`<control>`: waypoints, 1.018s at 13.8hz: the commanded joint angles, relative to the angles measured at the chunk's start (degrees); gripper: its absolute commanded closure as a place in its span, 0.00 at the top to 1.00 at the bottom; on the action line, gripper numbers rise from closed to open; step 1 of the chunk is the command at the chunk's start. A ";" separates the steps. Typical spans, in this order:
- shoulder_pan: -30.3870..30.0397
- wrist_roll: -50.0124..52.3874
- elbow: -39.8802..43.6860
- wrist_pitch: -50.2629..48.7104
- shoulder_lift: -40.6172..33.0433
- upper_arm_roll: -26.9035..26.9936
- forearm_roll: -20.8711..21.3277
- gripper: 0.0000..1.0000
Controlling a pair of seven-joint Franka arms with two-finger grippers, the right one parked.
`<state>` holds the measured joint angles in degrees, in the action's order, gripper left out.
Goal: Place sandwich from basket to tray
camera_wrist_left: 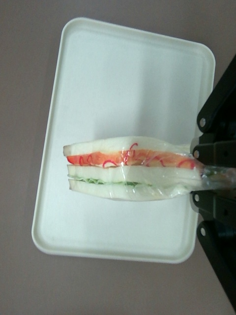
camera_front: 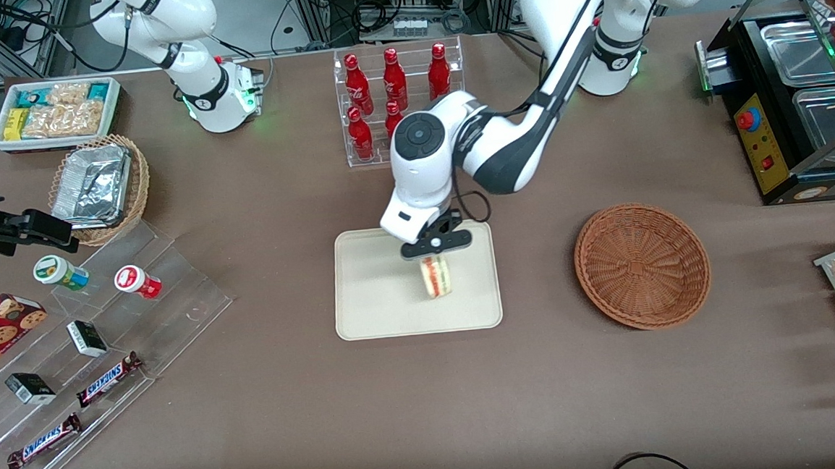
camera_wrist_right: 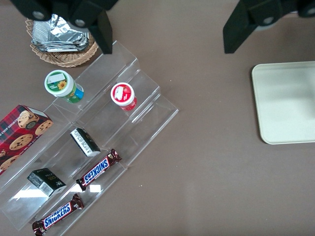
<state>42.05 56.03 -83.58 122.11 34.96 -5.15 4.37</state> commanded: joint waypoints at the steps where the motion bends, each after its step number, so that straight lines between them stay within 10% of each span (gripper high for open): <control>1: 1.81 -1.97 2.28 4.34 3.97 0.40 0.55 0.00; 11: 1.73 -6.46 1.93 7.00 8.46 0.40 0.12 0.02; 12: 1.72 -6.29 1.93 7.00 8.46 0.40 0.03 0.10; 14: 1.72 -6.20 1.93 7.00 8.81 0.49 0.03 0.68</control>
<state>43.48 49.70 -83.43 129.34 42.79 -5.04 4.46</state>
